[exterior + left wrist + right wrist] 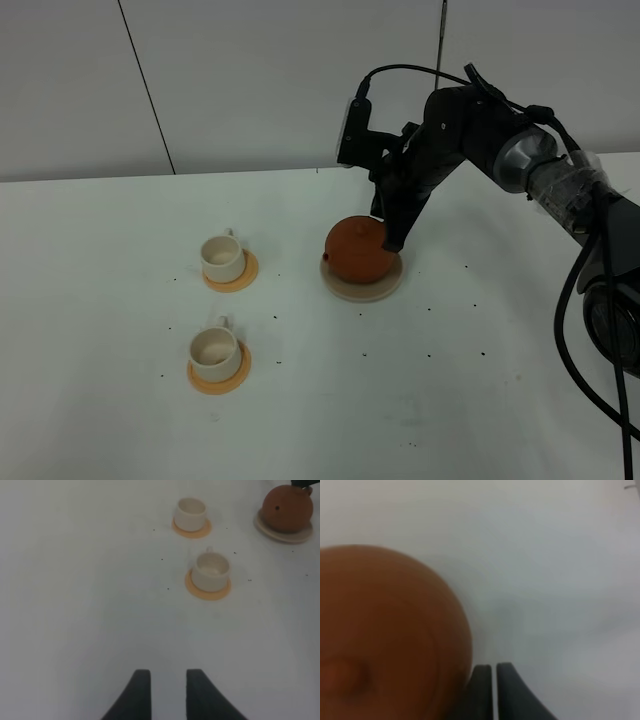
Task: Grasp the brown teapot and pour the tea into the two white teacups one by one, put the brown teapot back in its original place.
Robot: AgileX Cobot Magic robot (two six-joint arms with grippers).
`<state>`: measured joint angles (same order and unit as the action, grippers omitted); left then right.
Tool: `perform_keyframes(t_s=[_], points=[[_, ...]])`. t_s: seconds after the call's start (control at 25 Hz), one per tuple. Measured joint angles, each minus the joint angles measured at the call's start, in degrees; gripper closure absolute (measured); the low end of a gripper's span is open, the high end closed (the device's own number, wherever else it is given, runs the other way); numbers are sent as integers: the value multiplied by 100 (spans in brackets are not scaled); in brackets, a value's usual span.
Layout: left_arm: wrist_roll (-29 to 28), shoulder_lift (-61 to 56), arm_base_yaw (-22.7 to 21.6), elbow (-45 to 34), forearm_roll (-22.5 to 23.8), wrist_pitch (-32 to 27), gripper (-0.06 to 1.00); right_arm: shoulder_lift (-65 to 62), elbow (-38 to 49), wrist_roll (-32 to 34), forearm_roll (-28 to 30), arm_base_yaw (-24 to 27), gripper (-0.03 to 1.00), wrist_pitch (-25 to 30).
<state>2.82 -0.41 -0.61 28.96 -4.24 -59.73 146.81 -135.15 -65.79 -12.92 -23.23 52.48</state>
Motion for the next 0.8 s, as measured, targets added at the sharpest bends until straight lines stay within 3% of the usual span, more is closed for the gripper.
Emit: perform_keyframes(t_s=[0.8], points=[[0,0,0,0,0,0,70,-56,0,943,256,5,96,559]])
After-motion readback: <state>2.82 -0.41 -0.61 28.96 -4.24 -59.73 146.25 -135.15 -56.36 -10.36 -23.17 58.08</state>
